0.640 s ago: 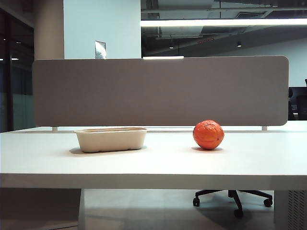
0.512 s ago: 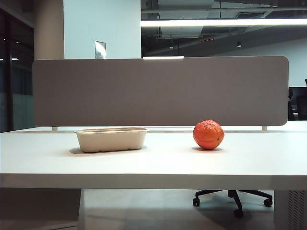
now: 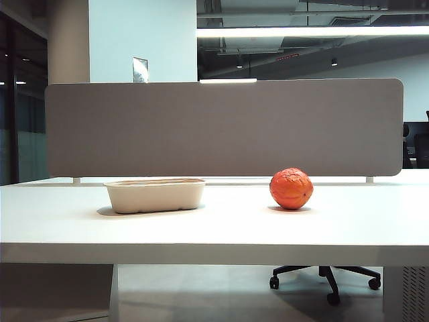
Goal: Pick up the orange and place it into the paper lunchbox.
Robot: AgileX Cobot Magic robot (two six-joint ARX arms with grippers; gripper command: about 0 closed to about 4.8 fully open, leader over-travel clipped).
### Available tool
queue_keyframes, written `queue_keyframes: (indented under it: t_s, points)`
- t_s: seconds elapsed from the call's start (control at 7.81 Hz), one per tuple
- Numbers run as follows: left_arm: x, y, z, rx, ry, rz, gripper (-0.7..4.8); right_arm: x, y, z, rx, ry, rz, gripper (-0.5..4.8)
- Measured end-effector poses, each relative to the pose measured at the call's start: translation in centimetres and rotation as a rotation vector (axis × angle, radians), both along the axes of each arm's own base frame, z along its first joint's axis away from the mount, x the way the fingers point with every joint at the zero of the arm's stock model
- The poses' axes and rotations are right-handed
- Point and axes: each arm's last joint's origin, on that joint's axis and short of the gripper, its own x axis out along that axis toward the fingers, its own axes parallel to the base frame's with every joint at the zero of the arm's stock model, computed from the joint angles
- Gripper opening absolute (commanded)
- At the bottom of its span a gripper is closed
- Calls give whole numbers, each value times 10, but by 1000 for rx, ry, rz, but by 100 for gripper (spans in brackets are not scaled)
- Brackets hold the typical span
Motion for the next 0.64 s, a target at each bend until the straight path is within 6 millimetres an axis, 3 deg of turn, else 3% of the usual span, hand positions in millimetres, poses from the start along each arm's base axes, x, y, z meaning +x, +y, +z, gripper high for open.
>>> queue_keyframes:
  t_s: [0.13,0.26,0.38,0.51,0.64]
  points:
    - [0,0,0,0,0,0,-6,0,0,0,0,0,0,-1]
    - [-4,1,18,-124,-50,41,-6,-4,0,19,110,-51,-5,-1]
    - [-11,1,48,-204,-134,39,-6,-12,0,51,120,-148,-6,-1]
    - [-16,1,61,-216,-169,35,-6,-14,-1,62,121,-168,-21,-1]
    - [-17,1,114,-230,-132,19,-6,-15,-1,102,121,-173,-45,-1]
